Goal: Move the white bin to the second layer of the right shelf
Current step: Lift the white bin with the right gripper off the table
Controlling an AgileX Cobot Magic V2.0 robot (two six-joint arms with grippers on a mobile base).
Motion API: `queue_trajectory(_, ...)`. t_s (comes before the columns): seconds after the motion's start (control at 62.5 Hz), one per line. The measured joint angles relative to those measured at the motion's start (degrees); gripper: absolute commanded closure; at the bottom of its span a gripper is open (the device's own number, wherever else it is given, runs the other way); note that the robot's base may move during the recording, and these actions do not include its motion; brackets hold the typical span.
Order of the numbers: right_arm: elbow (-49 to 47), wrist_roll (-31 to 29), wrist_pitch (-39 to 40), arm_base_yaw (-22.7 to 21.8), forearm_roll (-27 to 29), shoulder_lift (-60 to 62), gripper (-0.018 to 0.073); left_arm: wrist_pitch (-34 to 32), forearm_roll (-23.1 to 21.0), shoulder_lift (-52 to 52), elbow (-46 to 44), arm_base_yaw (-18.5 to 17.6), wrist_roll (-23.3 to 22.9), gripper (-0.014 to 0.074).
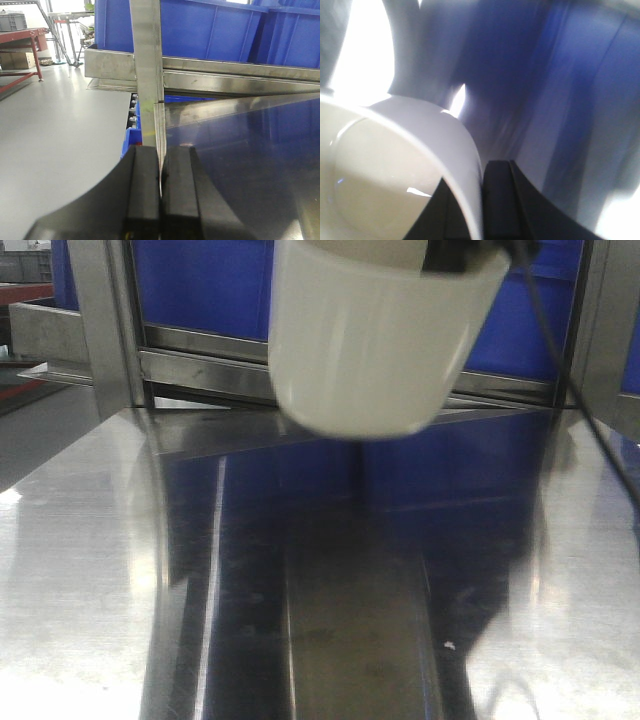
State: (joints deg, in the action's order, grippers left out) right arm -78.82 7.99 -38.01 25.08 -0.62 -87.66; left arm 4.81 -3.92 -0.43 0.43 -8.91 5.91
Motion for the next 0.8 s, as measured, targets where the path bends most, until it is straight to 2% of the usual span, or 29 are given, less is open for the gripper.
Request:
queue_trajectory(0.24,9.6,0.0,7.3,-1.6,-0.4,13.4,0.0503,0.0,0.0,0.0,0.0,0.0,0.0,0.0512)
queue_trajectory(0.448,26.1,0.0,15.4,-7.3,-0.4,28.8,0.0503,0.0,0.0,0.0,0.0,0.0,0.0,0.0512)
queue_trajectory(0.592,34.9,0.0,16.4,-10.8,-0.4,38.2,0.0503,0.0,0.0,0.0,0.0,0.0,0.0,0.0512)
queue_trajectory(0.8,45.4,0.0,18.3,-12.4,-0.3,49.2,0.0503,0.0,0.0,0.0,0.0,0.0,0.0,0.0512)
